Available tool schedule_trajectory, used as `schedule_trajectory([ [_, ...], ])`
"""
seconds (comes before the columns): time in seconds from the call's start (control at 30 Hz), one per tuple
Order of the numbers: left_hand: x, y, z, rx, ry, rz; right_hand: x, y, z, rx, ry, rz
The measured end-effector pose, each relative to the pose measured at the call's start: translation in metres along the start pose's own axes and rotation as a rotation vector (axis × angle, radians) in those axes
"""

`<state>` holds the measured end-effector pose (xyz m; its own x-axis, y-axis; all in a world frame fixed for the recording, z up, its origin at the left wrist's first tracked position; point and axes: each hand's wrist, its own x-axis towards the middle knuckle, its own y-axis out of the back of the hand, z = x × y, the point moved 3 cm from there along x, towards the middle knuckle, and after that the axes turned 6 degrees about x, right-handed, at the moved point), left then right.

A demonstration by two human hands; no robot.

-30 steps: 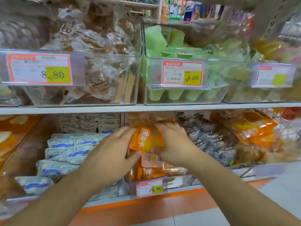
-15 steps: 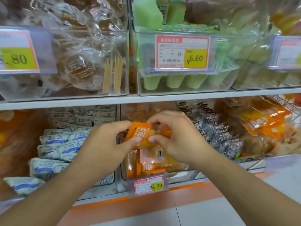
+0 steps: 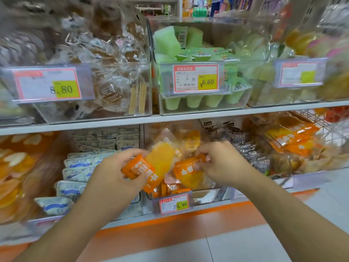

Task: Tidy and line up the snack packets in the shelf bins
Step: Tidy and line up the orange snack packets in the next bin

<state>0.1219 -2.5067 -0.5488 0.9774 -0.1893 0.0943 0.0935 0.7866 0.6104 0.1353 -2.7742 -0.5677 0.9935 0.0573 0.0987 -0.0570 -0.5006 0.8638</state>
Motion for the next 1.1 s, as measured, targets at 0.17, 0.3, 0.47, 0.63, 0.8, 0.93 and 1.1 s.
schedule_trajectory([
  [0.17,0.003,-0.001,-0.004,-0.115,0.119,0.039,-0.011,0.023,0.014,0.309,-0.058,0.117],
  [0.3,0.004,-0.010,-0.007,-0.134,0.188,-0.051,-0.026,0.047,0.015,0.624,-0.076,0.190],
  [0.47,0.000,-0.023,-0.001,-0.285,0.217,-0.195,-0.036,0.037,-0.003,0.847,-0.137,0.101],
  [0.63,-0.008,-0.031,0.007,-0.541,0.277,-0.240,-0.034,0.008,-0.029,1.049,-0.281,0.130],
  [0.8,-0.008,-0.023,-0.001,-0.357,0.169,-0.203,-0.034,0.008,-0.036,0.789,-0.160,0.061],
  [0.93,-0.009,-0.023,-0.006,-0.340,0.172,-0.197,-0.041,0.008,-0.042,0.636,-0.098,-0.081],
  [1.1,-0.008,-0.026,-0.020,-0.445,0.314,-0.055,-0.044,0.014,-0.025,0.465,-0.192,0.014],
])
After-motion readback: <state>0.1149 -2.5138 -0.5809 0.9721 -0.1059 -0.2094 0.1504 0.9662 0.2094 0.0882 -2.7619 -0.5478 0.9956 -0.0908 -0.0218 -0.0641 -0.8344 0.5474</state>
